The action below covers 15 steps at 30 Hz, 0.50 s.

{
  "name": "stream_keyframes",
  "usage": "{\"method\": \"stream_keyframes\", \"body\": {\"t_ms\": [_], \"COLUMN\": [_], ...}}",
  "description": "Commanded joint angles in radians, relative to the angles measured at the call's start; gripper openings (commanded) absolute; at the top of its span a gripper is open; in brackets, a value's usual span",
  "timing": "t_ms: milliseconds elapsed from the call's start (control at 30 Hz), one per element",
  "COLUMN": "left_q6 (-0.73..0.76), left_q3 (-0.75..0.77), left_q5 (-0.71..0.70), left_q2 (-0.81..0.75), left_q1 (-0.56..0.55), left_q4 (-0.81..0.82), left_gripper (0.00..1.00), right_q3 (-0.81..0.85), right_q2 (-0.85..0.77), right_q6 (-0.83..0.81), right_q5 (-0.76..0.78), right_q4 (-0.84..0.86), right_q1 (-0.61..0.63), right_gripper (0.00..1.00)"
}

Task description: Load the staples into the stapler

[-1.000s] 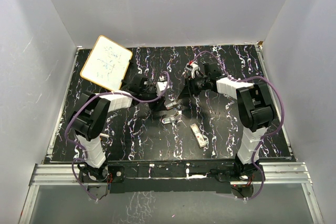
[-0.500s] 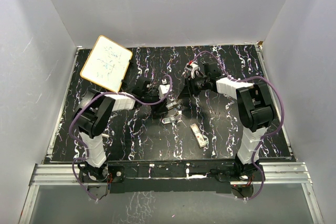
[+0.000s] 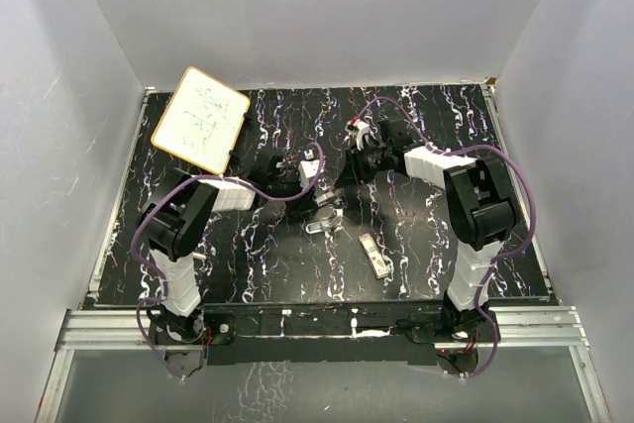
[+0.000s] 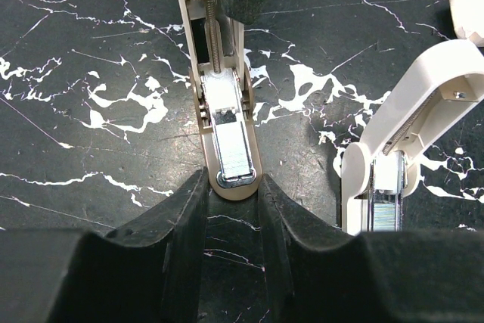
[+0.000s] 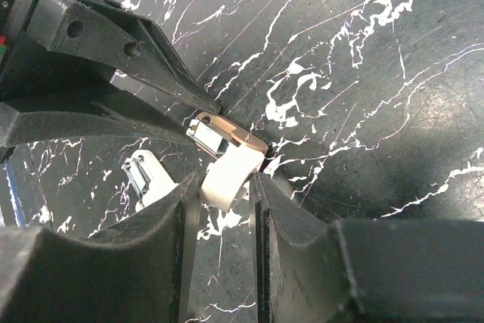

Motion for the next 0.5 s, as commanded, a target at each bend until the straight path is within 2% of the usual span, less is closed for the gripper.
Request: {"method": "stream_keyframes", "body": {"t_ms": [0, 333, 467], "left_q6": [-0.002, 0.001, -0.003], "left_q3": [-0.023, -0.042, -0.045], "left_q5": [-0.035, -0.059, -0.054], "left_q2": [0.017, 0.016, 0.017], "left_q1": [-0.02, -0.022, -0.021], "left_q4": [0.019, 0.039, 0.041], "left_gripper": [0.23, 0.21, 0.2], "right_q3": [0.036, 0.006, -0.011], "right_q2": [-0.056, -0.082, -0.088], "right_q6": [-0.029, -0.033, -0.031], "right_q5": [0.044, 0.117, 0.139], "right_q4": [-0.001, 0.011, 0.022], "right_q1": [0.034, 0.097, 0.116], "right_gripper": [0.31, 0.31, 0.33]}}
